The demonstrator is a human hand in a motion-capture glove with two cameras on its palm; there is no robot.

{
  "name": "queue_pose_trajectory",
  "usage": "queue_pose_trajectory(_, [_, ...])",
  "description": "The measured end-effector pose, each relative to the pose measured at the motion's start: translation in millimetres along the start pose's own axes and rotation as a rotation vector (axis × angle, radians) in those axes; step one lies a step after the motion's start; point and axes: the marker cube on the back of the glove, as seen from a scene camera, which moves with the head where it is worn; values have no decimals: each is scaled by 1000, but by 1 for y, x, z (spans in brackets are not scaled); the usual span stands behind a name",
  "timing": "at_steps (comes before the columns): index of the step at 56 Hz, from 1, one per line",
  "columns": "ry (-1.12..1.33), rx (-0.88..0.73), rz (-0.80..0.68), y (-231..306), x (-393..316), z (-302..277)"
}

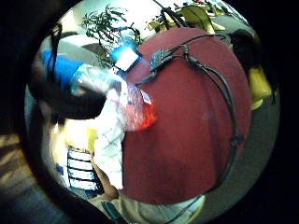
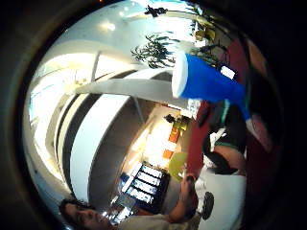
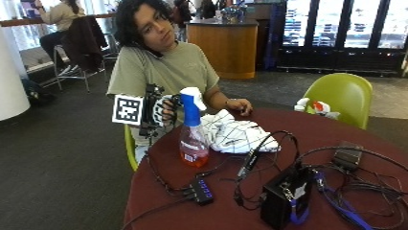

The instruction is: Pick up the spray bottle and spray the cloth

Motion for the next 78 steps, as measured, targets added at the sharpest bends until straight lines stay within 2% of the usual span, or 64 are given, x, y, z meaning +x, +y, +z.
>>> queue_pose_trajectory(5, [-10, -50, -45, 1, 8, 3])
queue_pose_trajectory(11, [3, -28, 3, -6, 9, 15])
queue_pose_trajectory(16, [11, -73, 39, -5, 6, 16])
queue_pose_trajectory(21, [92, -60, -50, -2, 5, 12])
queue_pose_trajectory(23, [146, -98, -85, 2, 3, 9])
queue_pose_trajectory(32, [294, -321, -55, 35, -10, -4])
queue_pose_trajectory(38, [351, -436, -156, 62, -20, -25])
queue_pose_trajectory(43, [410, -456, -289, 76, -29, -45])
queue_pose_trajectory(55, [794, -537, -435, 101, -49, -105])
queue_pose_trajectory(63, [950, -608, -437, 115, -47, -137])
queue_pose_trajectory(70, [1029, -607, -417, 114, -37, -150])
queue_pose_trajectory(78, [971, -646, -384, 110, -23, -146])
